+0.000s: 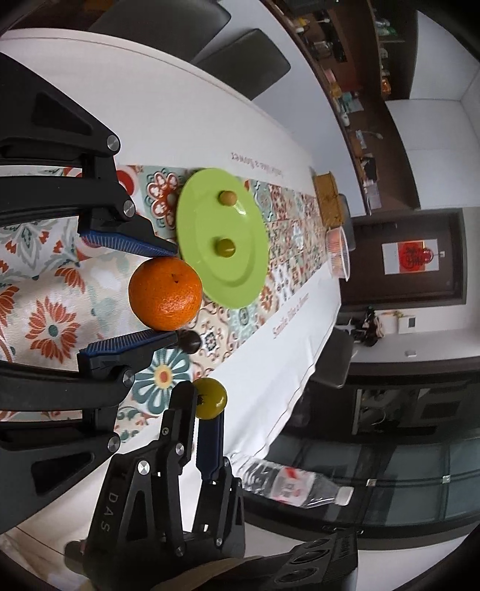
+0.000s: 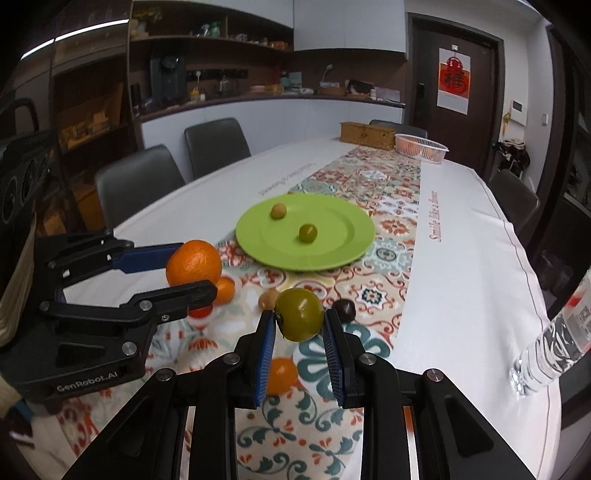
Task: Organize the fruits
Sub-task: 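Carry the mandarin and green tomato onto the green plate and open both grippers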
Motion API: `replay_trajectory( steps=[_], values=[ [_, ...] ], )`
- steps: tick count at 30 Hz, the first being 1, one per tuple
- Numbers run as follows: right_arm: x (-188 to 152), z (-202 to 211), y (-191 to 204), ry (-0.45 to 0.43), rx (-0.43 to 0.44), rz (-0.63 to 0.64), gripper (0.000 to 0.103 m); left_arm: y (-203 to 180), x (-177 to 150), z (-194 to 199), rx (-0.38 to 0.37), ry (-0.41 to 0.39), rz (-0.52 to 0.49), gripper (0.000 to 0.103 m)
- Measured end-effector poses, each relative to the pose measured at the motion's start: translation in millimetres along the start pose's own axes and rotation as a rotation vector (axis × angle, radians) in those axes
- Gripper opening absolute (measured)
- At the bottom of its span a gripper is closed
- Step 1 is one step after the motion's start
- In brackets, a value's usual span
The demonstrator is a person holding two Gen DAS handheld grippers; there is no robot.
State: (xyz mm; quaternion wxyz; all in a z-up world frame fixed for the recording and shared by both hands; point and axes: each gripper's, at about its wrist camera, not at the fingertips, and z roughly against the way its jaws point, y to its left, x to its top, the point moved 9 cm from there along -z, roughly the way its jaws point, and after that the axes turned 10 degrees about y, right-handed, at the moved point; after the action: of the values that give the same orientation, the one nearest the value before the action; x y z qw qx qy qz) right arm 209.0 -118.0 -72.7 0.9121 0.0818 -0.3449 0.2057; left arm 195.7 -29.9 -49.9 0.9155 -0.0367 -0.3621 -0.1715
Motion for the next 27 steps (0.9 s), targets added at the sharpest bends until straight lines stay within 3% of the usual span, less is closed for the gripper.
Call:
replay_trajectory(
  steps=[15, 27],
  values=[
    [59.2, -9.8, -14.1, -0.063, 0.024, -0.079, 0.027, 33.9, 43.3, -6.1, 0.019, -0.019, 0.050, 0.039],
    [105.8, -42.6, -21.5, -0.026, 0.008, -0.067, 0.027, 66.3, 73.7, -33.4, 0.021, 0.019, 0.083, 0.039]
  ],
)
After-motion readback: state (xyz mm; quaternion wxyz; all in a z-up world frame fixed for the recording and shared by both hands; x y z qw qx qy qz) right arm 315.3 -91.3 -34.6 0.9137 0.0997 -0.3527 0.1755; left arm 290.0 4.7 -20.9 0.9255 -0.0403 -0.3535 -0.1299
